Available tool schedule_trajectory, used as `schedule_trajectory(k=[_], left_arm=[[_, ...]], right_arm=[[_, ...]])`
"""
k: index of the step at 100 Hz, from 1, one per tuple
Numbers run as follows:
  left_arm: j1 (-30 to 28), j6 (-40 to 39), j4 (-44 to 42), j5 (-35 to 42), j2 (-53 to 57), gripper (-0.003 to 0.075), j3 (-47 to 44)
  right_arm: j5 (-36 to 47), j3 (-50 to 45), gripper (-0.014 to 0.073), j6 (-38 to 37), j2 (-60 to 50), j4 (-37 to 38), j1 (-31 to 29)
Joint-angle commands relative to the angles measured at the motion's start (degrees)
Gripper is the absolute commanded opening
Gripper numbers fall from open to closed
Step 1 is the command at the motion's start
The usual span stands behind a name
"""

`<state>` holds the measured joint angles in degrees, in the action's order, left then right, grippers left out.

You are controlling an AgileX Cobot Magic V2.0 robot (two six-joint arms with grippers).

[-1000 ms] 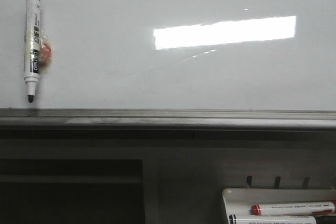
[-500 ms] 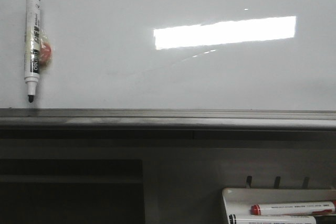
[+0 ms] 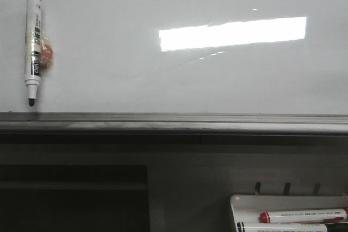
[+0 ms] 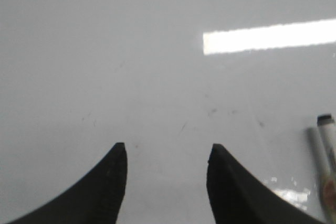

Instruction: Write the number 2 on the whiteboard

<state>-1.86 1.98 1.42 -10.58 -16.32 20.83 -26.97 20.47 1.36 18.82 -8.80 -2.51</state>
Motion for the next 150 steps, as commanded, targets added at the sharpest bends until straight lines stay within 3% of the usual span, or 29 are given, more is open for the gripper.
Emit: schedule_trajectory(k=[1, 24, 46, 60, 76, 105, 150], left_arm=[[0.5, -0.1, 2.9, 8.7, -1.0, 0.0371, 1.1], [5.0, -0.1, 6.0, 10.6, -1.0, 0.0368, 1.0], [8.2, -0.9, 10.0, 18.3, -1.6, 0.0368, 0.8], [11.1, -0.8, 10.0, 13.8, -4.8, 0.0368, 0.8], [19.2, 0.3, 10.0, 10.6, -10.8, 0.037, 0.8], [32.4, 0.3, 14.0, 20.3, -23.6, 0.0369, 0.8], [34.7, -1.0, 20.2, 26.9, -41.9, 0.0369, 0.9]], right_arm=[[3.8, 2.2, -0.006, 0.8, 1.0, -0.3, -0.1], [2.1, 2.2, -0.006, 0.8, 1.0, -1.3, -0.1], [6.6, 2.2, -0.006, 0.8, 1.0, -1.2, -0.1], [7.7, 2.1, -0.006, 0.8, 1.0, -1.2, -0.1], [8.0, 2.1, -0.006, 0.8, 1.0, -1.2, -0.1], [8.0, 2.1, -0.006, 0.8, 1.0, -2.0, -0.1], [8.1, 2.1, -0.006, 0.8, 1.0, -4.4, -0.1]])
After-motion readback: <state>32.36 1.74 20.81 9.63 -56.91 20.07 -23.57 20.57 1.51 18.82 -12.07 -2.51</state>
